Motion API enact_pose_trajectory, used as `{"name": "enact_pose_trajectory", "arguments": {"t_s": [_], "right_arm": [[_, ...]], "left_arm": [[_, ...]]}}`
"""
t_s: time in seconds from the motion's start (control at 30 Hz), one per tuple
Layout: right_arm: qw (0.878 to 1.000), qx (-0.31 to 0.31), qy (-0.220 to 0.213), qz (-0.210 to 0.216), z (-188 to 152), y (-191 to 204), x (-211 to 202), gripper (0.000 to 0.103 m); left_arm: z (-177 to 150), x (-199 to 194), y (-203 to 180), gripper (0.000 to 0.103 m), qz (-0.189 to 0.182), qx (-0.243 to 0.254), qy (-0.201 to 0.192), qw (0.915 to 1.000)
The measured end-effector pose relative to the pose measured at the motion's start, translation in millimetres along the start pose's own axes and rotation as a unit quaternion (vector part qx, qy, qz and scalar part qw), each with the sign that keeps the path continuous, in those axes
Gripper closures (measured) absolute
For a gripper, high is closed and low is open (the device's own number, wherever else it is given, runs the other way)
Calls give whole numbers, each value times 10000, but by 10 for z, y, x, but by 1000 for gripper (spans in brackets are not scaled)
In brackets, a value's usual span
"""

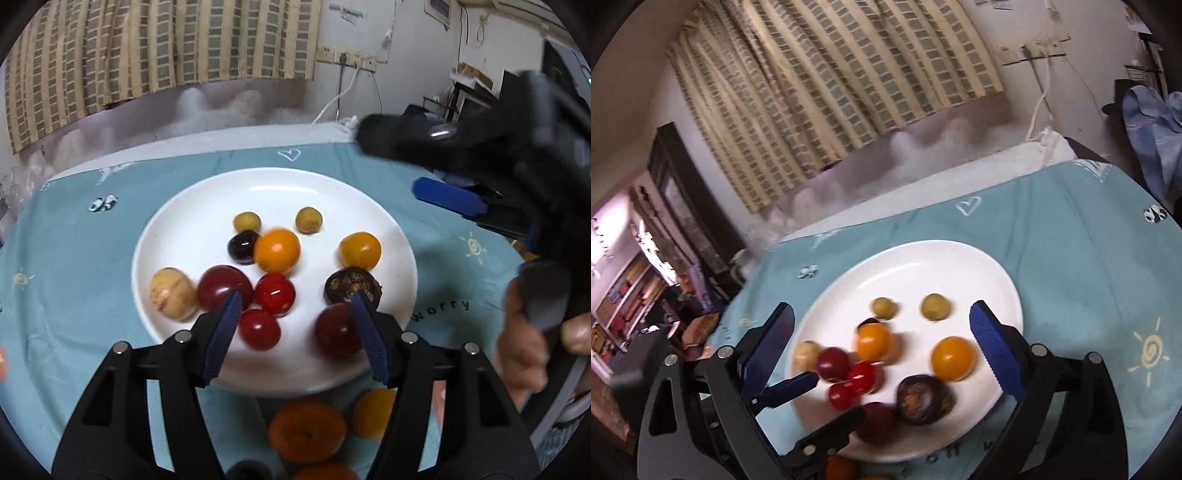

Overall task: Organize fruits
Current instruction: 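Release the red plum and tangerine onto the white plate with both tools, then grasp a dark cherry with the left tool while the right tool grasps the yellow fruit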

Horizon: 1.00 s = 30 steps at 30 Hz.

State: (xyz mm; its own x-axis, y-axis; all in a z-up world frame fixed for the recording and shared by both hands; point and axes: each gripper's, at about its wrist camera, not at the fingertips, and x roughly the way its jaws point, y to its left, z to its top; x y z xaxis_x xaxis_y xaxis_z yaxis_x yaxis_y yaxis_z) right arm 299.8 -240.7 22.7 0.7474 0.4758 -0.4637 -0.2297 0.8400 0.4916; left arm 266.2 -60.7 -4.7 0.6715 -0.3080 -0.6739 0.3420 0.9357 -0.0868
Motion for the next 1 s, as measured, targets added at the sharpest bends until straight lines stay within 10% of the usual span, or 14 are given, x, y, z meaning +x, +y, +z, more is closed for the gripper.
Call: {"name": "enact_pose_trajectory", "arguments": {"t_s": [0.37,1.0], "right_arm": [[9975,551,37,438,-458,13,-761,4],[9949,823,467,348,-892,-122,-845,4]], "left_arm": [[-778,-851,541,17,467,-925,-291,9942],[-1337,-893,66,10,631,287,265,9972]]}}
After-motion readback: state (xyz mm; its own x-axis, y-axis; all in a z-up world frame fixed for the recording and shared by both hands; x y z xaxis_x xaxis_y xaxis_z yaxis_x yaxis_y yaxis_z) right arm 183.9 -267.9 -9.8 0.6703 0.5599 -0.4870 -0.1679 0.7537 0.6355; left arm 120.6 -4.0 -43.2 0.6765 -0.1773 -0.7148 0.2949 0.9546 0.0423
